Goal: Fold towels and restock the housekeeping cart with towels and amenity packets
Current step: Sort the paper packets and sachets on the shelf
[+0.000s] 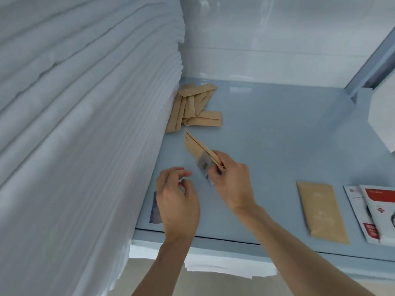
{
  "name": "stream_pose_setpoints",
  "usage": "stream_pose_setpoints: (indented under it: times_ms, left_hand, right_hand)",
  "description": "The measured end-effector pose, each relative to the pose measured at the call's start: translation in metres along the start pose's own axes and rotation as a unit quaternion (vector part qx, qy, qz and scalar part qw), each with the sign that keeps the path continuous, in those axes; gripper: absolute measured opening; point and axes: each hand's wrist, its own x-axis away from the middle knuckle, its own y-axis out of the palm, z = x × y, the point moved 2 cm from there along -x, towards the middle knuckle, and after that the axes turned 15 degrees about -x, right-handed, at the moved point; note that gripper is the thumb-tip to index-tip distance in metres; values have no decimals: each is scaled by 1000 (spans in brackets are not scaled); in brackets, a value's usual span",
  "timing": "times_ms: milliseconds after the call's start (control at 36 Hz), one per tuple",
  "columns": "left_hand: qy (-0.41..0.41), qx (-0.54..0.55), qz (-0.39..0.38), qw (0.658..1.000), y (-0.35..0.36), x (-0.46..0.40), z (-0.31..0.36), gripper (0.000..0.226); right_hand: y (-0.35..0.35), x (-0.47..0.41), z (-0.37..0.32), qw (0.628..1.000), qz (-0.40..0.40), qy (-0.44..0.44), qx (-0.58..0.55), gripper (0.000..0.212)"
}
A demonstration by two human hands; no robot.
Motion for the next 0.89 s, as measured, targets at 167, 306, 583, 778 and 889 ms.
stream_pose_setpoints:
  times_ms: [167,306,583,778,889]
  left_hand:
    - [-108,62,-133,983,18,6,17,19]
    - [-165,108,-163,967,27,12,23,38]
    - [-129,79,-110,982,12,7,15,53]
    - [-113,54,-33,992,-17,3,-10,37]
    - [-79,8,13,997,-32,5,-21,20]
  right_hand:
    - [-18,23,8,916,79,224,-322,17]
    - [-28,43,8,834,98,276,-468,13]
    - [-40,51,12,830,158,283,-453,14]
    - [-22,52,6,822,185,283,-458,13]
    - [-7,54,1,816,189,284,-467,11]
